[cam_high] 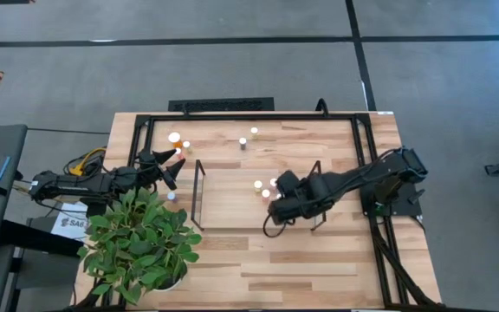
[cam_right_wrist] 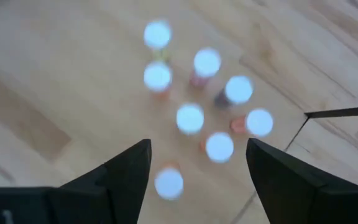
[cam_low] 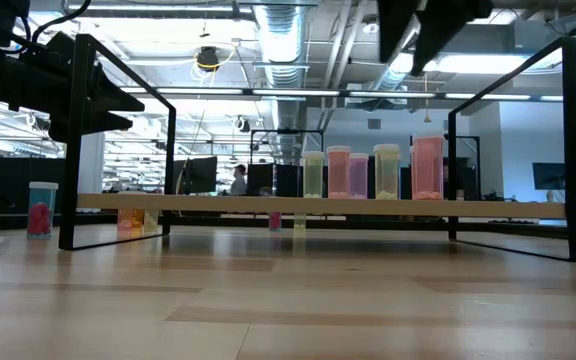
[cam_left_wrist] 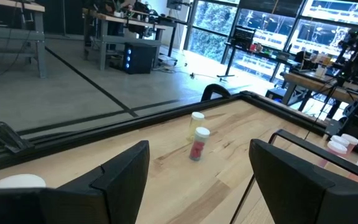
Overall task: Pick and place medicine bottles onto shelf by color
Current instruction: Put the yellow pill bottle on the shelf
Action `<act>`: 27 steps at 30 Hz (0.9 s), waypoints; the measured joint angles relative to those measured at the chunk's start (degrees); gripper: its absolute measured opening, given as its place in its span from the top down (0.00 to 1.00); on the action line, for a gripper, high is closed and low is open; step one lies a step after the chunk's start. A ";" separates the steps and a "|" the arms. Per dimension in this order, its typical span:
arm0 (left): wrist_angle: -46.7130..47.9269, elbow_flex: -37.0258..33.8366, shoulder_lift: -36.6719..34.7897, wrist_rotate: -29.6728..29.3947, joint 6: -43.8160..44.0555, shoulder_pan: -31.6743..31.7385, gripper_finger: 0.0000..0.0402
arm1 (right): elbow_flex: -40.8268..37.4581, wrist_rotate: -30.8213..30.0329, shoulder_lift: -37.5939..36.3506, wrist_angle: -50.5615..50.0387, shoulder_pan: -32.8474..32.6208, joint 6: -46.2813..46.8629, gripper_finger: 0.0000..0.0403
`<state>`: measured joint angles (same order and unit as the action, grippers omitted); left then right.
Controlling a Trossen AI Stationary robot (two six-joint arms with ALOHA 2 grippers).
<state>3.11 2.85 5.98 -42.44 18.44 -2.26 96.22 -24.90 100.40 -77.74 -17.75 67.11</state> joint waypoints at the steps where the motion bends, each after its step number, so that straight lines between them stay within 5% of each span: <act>1: 0.00 0.00 0.02 -0.02 0.00 -0.02 0.34 | 0.74 -0.29 -0.02 0.01 0.65 1.60 0.29; 10: 0.00 0.00 0.00 0.00 0.00 0.00 0.34 | 2.17 0.86 0.05 7.20 9.49 3.35 0.29; 27: 0.00 0.01 0.01 0.00 0.00 -0.01 0.34 | -2.30 11.39 2.89 30.71 39.46 8.32 0.29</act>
<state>3.11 2.86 5.99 -42.44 18.44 -2.27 93.92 -13.51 103.28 -47.03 21.72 75.43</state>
